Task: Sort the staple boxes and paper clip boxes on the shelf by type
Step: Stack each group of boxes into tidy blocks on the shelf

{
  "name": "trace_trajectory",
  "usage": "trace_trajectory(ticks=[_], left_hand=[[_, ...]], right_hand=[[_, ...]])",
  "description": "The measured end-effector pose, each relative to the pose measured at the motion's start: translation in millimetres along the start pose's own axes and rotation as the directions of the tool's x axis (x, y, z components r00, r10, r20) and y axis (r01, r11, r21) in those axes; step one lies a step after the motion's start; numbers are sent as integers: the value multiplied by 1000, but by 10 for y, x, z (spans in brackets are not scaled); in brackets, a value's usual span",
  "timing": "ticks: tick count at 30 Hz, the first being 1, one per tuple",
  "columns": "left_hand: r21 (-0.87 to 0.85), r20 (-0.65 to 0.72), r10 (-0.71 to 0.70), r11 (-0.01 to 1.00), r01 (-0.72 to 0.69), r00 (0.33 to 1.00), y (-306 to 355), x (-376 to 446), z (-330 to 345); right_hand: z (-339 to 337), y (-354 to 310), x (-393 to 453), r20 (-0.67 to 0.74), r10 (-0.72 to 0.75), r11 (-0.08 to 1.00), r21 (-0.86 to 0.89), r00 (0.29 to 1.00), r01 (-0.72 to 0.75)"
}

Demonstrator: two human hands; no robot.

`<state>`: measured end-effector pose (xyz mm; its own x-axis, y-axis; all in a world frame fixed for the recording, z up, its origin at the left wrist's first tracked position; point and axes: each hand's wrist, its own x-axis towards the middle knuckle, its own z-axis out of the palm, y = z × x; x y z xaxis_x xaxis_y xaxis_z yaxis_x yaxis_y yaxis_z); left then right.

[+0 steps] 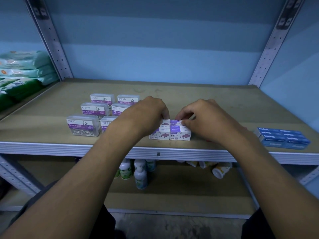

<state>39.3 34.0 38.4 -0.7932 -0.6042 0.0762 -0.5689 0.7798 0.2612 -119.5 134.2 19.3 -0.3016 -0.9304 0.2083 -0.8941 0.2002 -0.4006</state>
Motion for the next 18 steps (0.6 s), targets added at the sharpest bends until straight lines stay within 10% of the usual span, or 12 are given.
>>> trace_trajectory(ticks=[18], left_hand=[[-32, 128, 22, 999, -18, 992, -56, -69, -100]], right_hand=[[-62, 9, -46, 170, -65, 997, -30, 983, 71]])
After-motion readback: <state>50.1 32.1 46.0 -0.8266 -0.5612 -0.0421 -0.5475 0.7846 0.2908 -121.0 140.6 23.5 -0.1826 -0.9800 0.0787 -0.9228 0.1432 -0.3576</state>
